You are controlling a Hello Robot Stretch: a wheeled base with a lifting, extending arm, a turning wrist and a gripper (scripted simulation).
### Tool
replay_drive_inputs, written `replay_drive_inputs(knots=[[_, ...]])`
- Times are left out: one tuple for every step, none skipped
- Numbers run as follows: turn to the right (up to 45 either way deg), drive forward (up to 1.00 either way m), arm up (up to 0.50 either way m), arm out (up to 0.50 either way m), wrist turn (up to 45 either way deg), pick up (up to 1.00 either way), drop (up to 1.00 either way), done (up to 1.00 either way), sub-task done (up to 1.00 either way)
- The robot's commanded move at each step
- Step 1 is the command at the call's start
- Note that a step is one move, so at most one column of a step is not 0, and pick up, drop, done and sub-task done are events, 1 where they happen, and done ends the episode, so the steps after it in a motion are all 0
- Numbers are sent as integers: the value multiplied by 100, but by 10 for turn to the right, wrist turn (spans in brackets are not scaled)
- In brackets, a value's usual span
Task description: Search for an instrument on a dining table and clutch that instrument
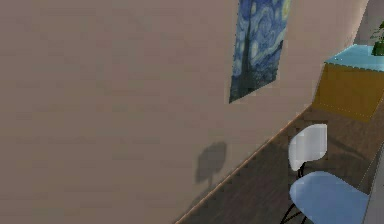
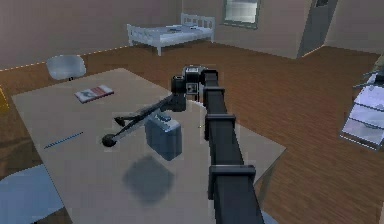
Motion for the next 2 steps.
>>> replay_drive_inputs(knots=[[0,0,0,0,450,0,0,0,0],[0,0,0,0,210,0,0,0,0]])
